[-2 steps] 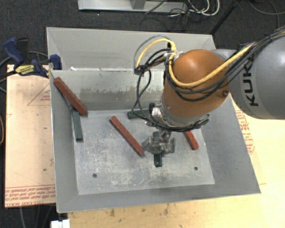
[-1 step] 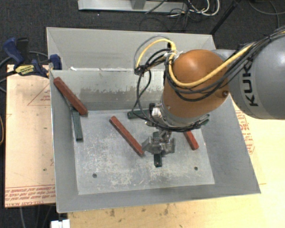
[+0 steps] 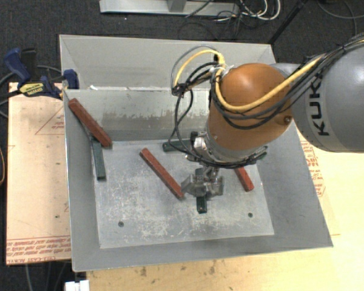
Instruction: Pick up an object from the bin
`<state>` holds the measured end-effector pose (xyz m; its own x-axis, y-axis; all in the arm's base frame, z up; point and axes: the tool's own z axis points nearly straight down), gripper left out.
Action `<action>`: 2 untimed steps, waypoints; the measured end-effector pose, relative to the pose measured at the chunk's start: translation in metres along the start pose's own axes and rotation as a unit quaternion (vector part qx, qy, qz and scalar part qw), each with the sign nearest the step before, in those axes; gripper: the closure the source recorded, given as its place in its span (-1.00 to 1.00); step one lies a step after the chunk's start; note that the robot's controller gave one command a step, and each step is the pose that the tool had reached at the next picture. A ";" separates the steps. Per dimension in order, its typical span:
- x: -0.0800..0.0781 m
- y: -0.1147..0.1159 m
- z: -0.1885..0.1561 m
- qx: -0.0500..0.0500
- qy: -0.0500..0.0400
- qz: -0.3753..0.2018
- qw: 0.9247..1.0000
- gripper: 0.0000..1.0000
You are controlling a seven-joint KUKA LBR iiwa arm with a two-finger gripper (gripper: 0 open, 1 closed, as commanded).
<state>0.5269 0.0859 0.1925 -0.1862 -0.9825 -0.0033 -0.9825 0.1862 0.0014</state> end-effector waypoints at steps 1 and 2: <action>0.000 0.000 0.000 0.000 0.000 0.000 1.000 1.00; 0.000 0.000 0.000 0.000 0.000 0.000 1.000 1.00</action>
Offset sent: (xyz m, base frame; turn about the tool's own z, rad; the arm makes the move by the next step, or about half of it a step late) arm 0.0000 0.0000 0.0000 0.0000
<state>0.5268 0.0859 0.1923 -0.1862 -0.9825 -0.0032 -0.9825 0.1862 0.0022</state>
